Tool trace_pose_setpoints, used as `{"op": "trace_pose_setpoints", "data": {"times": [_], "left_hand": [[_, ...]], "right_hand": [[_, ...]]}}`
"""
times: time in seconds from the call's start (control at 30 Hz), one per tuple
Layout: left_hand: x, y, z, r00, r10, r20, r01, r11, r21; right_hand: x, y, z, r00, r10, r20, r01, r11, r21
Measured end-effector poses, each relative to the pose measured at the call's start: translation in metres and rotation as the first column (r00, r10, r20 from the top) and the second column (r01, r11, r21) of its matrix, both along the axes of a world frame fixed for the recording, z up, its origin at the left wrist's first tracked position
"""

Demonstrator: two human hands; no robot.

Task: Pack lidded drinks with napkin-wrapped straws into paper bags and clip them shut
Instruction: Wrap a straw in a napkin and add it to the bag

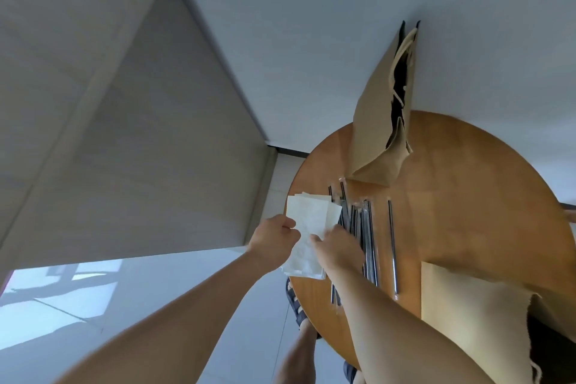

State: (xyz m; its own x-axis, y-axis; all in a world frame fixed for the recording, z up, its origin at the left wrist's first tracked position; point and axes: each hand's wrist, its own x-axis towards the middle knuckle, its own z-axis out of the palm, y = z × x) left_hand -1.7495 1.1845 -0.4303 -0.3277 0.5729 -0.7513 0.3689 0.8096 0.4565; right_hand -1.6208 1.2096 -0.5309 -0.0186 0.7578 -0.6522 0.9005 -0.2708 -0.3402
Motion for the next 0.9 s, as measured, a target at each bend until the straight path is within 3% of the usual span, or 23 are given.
{"op": "trace_pose_setpoints", "data": {"times": [0.37, 0.63, 0.9], "left_hand": [[0.001, -0.014, -0.008, 0.999, 0.016, -0.032, -0.016, 1.000, 0.007], [0.007, -0.014, -0.011, 0.999, 0.005, -0.053, -0.004, 1.000, 0.005], [0.009, -0.011, -0.013, 0.998, -0.008, -0.063, 0.008, 1.000, 0.005]], "right_hand": [[0.008, -0.008, -0.010, 0.998, 0.056, 0.033, -0.061, 0.981, 0.186], [0.009, -0.022, -0.004, 0.961, -0.088, -0.261, 0.135, 0.977, 0.165], [0.013, -0.015, -0.006, 0.986, -0.009, -0.167, 0.053, 0.964, 0.262]]}}
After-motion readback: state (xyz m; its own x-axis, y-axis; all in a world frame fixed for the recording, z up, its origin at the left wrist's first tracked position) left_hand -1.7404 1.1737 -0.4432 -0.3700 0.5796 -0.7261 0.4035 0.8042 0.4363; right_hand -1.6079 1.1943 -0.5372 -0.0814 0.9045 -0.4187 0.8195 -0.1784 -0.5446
